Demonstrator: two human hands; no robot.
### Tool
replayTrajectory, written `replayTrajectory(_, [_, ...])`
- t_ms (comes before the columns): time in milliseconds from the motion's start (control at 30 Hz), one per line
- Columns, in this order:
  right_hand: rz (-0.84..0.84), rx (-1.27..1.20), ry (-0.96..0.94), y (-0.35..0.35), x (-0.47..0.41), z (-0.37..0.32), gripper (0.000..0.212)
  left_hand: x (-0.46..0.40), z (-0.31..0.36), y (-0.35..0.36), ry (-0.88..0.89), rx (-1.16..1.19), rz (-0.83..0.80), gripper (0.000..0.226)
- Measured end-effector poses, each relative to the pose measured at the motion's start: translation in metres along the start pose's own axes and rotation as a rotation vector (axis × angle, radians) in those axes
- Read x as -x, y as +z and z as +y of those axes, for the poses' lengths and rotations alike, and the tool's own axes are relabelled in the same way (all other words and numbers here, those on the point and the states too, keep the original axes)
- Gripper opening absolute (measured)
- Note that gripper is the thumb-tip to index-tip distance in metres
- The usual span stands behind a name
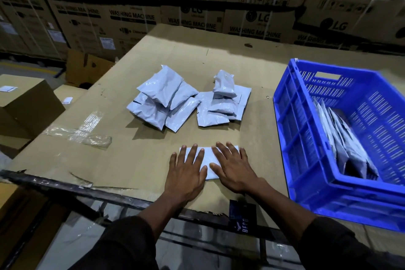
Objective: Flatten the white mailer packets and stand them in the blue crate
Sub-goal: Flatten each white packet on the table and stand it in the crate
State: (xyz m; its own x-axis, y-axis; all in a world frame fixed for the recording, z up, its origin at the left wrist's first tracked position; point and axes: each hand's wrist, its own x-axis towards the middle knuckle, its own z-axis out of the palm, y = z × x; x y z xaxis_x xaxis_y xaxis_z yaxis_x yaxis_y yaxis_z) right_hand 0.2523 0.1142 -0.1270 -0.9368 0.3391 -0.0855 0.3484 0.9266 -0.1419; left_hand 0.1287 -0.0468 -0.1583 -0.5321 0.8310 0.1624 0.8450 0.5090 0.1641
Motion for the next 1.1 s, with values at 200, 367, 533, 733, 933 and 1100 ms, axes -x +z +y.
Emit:
replayTrajectory(200, [0.070,0.129,-0.254,0.000,0.022,0.021,0.063,-0.001,-0.001,-0.002,0.016,0.031,-0.016,0.062])
replayTrajectory(367, [0.110,0.020,-0.185,-0.009,0.018,0.014,0.051,0.010,0.000,-0.006,0.102,0.066,0.011,0.084])
replayTrajectory(533, [0.268,0.059,-0.256,0.001,0.027,0.008,0.045,0.010,-0.003,-0.006,0.097,0.130,0.141,0.050])
replayTrajectory(733, [0.341,0.325,-0.627,0.016,0.050,0.014,0.042,0.011,-0.006,-0.003,0.021,0.125,0.170,0.054])
replayTrajectory(933, [0.366,0.304,-0.587,-0.003,0.035,0.021,0.026,0.012,-0.004,-0.006,0.075,0.148,0.316,0.060])
replayTrajectory(1100, [0.406,-0.152,-0.387,-0.040,0.023,0.008,0.015,0.016,0.006,-0.016,-0.042,0.015,0.465,0.090])
